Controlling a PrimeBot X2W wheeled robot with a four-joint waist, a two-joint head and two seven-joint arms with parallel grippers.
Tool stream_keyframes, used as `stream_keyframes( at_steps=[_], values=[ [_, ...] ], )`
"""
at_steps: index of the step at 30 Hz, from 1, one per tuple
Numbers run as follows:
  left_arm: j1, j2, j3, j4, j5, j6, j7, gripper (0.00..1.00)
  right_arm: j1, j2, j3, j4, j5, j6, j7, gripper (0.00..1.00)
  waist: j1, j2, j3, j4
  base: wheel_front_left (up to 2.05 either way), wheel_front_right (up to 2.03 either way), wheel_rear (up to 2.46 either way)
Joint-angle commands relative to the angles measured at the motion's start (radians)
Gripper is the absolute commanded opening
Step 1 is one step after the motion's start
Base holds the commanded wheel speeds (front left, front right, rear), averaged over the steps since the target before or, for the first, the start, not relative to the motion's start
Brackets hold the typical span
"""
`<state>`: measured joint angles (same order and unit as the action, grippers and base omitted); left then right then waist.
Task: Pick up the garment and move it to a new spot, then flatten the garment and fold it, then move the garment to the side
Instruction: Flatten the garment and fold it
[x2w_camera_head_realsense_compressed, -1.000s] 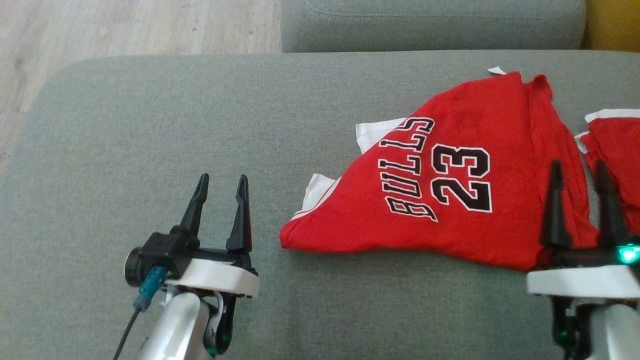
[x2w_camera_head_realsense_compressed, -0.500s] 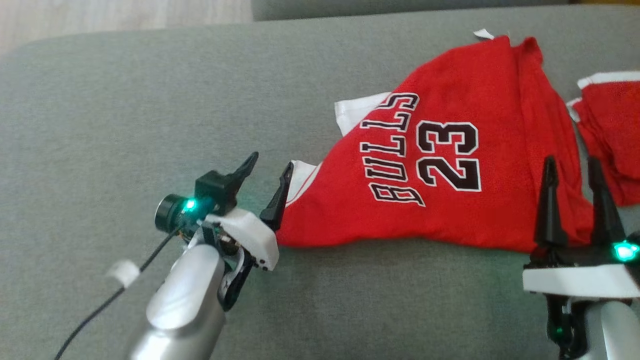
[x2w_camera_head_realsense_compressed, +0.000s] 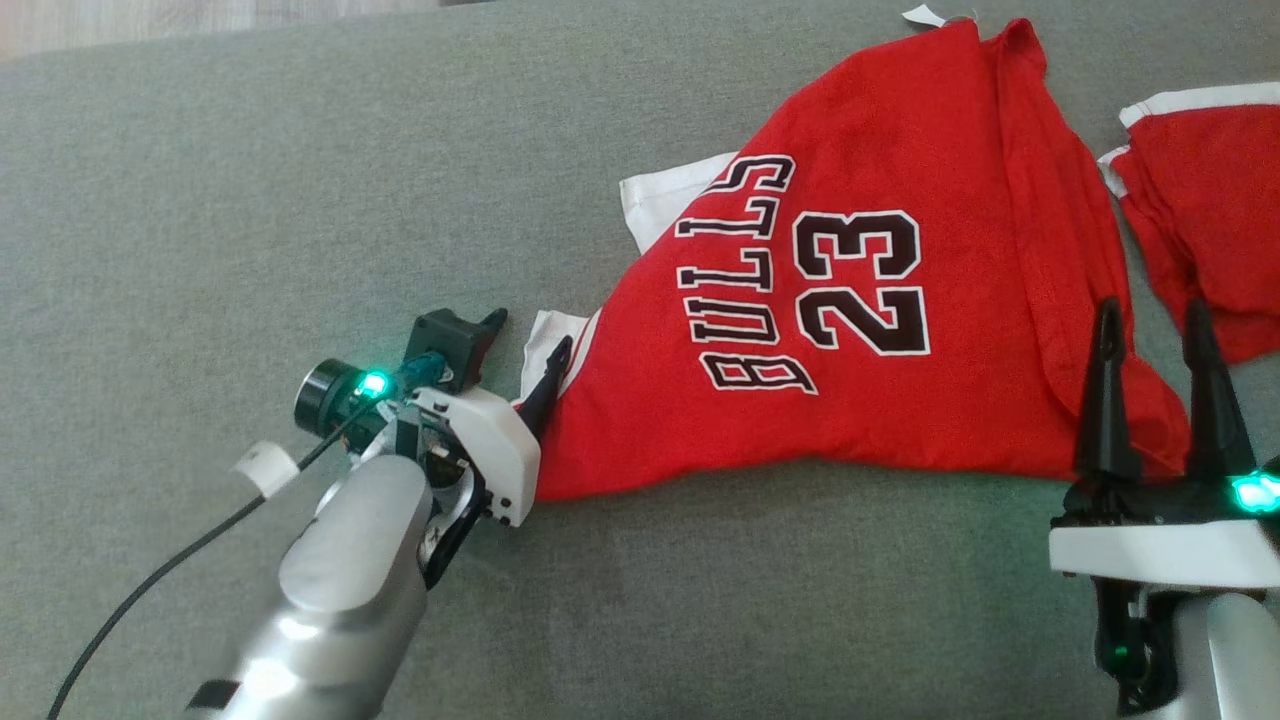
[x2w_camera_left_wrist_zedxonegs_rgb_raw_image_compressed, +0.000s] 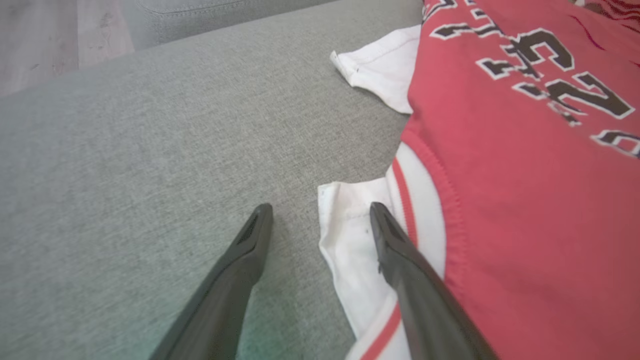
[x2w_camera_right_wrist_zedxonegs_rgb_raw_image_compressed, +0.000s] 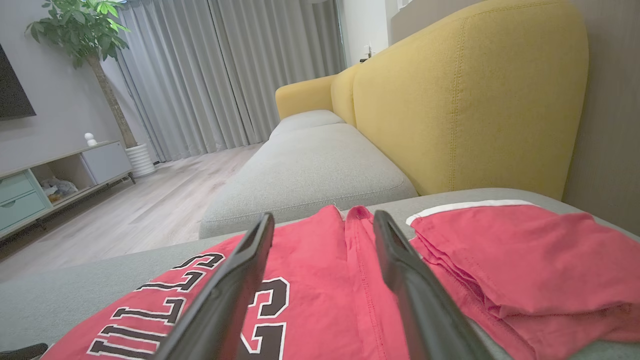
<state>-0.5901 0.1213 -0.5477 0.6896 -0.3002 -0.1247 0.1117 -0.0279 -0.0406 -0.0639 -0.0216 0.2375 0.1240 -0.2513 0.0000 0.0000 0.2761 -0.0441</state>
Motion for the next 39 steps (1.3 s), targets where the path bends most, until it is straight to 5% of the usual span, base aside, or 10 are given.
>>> stream_keyframes(
  at_steps=[1, 3, 4, 5, 6, 15, 28, 39],
  values=[
    [-0.044, 0.027, 0.018, -0.019, -0.012, -0.005, 0.006, 1.00, -0.022, -0.010, 0.021, -0.037, 0.001, 0.007, -0.010, 1.00, 0.0000, 0.0000, 0.002, -0.002, 0.00, 0.00, 0.00],
    [-0.050, 0.031, -0.007, -0.013, -0.023, -0.005, 0.018, 1.00, -0.023, -0.010, 0.020, -0.037, 0.000, 0.007, -0.010, 1.00, 0.0000, 0.0000, 0.004, -0.005, 0.00, 0.00, 0.00],
    [-0.053, 0.034, -0.023, -0.013, -0.033, -0.005, 0.023, 0.47, -0.024, -0.010, 0.019, -0.036, 0.000, 0.007, -0.010, 1.00, 0.0000, 0.0000, 0.005, -0.007, 0.00, 0.00, 0.00],
    [-0.056, 0.039, -0.034, -0.013, -0.041, -0.005, 0.025, 0.06, -0.024, -0.010, 0.019, -0.035, -0.001, 0.007, -0.010, 1.00, 0.0000, 0.0000, 0.006, -0.008, 0.00, 0.00, 0.00],
    [-0.060, 0.045, -0.045, -0.012, -0.046, -0.006, 0.025, 0.00, -0.025, -0.010, 0.019, -0.035, -0.001, 0.007, -0.010, 1.00, 0.0000, 0.0000, 0.007, -0.009, 0.00, 0.00, 0.00],
    [-0.104, 0.082, -0.041, -0.012, -0.103, -0.002, -0.035, 0.00, -0.029, -0.010, 0.017, -0.019, -0.001, 0.007, -0.010, 1.00, 0.0000, 0.0000, 0.003, -0.015, 0.00, 0.00, 0.00],
    [-0.323, 0.167, 0.145, -0.064, -0.151, 0.109, -0.193, 0.00, -0.058, -0.010, 0.035, -0.012, 0.009, 0.007, -0.010, 1.00, 0.0000, 0.0000, 0.030, -0.039, 0.00, 0.00, 0.00],
    [-0.361, 0.206, 0.159, -0.047, -0.174, 0.092, -0.167, 0.00, -0.071, -0.010, 0.035, -0.001, 0.026, 0.007, -0.010, 1.00, 0.0000, 0.0000, 0.040, -0.055, 0.00, 0.00, 0.00]
  ],
)
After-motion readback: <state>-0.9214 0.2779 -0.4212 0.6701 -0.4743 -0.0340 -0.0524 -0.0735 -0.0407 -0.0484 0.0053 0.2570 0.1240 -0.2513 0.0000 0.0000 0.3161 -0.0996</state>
